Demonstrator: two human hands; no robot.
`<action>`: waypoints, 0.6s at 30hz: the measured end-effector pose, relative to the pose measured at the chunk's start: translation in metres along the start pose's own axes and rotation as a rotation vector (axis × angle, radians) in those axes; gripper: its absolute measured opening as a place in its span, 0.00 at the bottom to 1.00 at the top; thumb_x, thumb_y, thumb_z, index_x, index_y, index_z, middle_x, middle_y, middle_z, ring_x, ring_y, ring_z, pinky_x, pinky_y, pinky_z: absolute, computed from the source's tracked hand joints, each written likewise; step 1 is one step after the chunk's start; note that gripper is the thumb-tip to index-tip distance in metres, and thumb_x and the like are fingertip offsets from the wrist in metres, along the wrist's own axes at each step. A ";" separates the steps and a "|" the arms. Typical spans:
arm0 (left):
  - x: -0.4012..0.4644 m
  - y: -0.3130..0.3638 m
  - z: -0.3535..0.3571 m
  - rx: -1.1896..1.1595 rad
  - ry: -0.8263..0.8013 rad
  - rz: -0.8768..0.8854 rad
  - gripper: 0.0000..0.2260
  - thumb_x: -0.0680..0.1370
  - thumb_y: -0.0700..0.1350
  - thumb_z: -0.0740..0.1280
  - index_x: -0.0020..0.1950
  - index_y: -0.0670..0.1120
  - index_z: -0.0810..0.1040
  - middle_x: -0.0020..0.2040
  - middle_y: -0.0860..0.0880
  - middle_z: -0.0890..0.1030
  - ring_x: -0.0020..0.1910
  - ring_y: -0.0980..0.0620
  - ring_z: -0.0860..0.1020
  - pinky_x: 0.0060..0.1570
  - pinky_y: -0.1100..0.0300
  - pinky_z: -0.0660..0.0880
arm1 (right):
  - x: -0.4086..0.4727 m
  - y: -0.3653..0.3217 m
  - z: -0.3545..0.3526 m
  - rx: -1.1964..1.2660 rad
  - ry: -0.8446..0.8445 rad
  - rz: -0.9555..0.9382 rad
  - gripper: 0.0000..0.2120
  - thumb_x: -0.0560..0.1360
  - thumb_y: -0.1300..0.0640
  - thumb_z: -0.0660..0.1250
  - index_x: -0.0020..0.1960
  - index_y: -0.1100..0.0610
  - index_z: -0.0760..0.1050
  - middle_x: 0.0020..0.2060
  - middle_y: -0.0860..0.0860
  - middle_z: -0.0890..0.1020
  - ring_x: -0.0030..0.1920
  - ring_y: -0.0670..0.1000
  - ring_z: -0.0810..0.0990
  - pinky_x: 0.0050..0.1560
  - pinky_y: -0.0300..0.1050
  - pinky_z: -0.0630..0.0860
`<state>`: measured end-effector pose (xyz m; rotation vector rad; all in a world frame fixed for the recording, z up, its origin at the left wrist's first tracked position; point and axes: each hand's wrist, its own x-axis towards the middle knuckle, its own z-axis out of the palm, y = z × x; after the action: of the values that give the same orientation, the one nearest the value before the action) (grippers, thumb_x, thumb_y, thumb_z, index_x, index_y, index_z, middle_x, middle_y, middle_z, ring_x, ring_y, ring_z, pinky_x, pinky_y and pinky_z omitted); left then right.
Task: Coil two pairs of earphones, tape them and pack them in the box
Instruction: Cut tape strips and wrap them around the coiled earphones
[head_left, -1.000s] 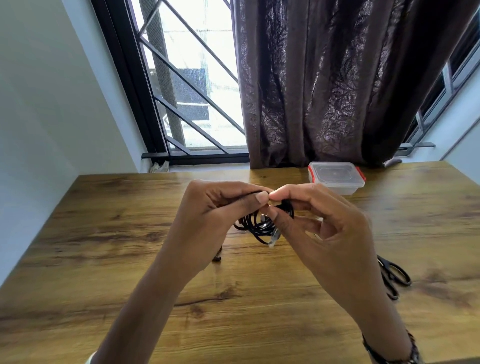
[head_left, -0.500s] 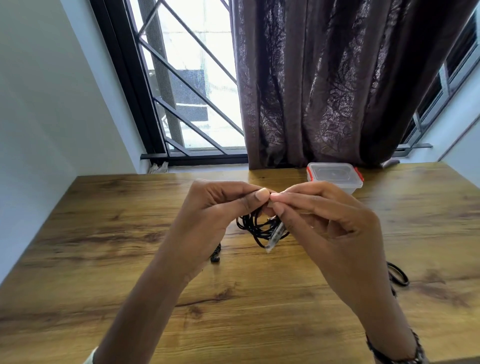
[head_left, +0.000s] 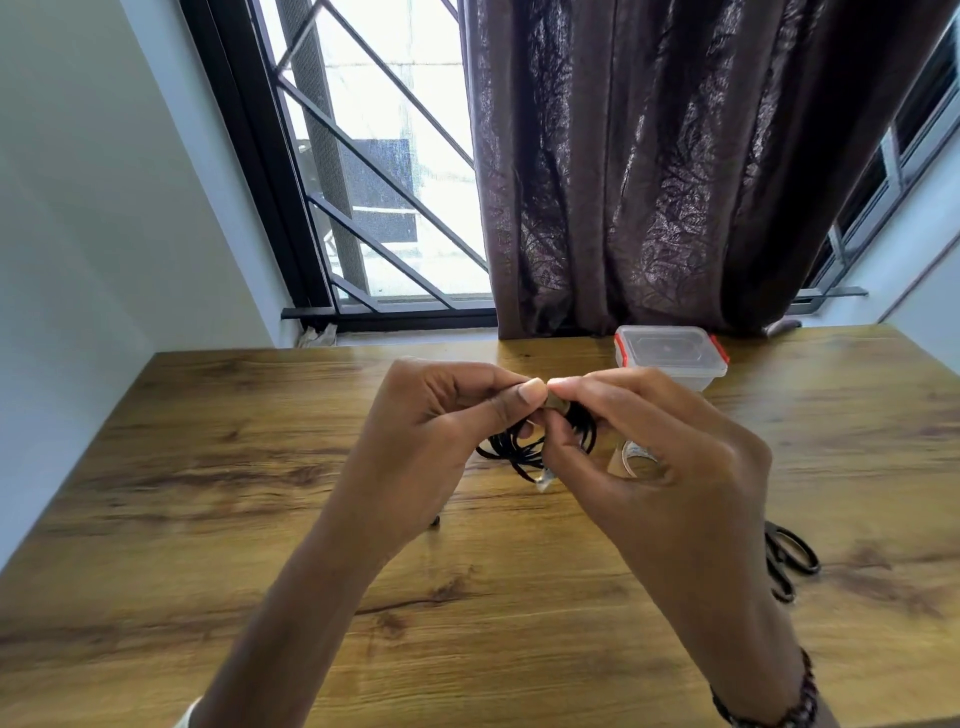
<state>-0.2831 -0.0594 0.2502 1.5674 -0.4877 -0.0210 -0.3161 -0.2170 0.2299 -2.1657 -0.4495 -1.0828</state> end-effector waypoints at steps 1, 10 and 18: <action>0.000 0.000 -0.001 0.015 -0.001 -0.004 0.08 0.72 0.42 0.68 0.45 0.41 0.85 0.40 0.39 0.85 0.44 0.36 0.81 0.49 0.47 0.78 | -0.001 0.002 0.001 -0.034 0.003 -0.032 0.06 0.72 0.62 0.74 0.49 0.63 0.84 0.42 0.51 0.84 0.41 0.46 0.82 0.43 0.35 0.78; 0.002 -0.010 -0.002 0.291 0.017 0.019 0.13 0.73 0.55 0.68 0.42 0.46 0.85 0.36 0.46 0.84 0.37 0.41 0.82 0.40 0.40 0.78 | -0.001 0.009 0.007 -0.073 -0.100 -0.019 0.08 0.72 0.59 0.73 0.49 0.62 0.84 0.40 0.50 0.83 0.36 0.42 0.80 0.38 0.34 0.77; 0.003 -0.012 -0.005 0.205 0.065 0.013 0.10 0.74 0.49 0.67 0.43 0.44 0.85 0.36 0.47 0.85 0.38 0.46 0.84 0.43 0.52 0.81 | 0.001 -0.001 -0.003 0.475 -0.237 0.477 0.15 0.70 0.57 0.74 0.56 0.54 0.81 0.45 0.44 0.86 0.47 0.40 0.84 0.47 0.31 0.78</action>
<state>-0.2754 -0.0562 0.2398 1.7594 -0.4598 0.0926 -0.3180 -0.2183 0.2326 -1.8405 -0.2393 -0.4077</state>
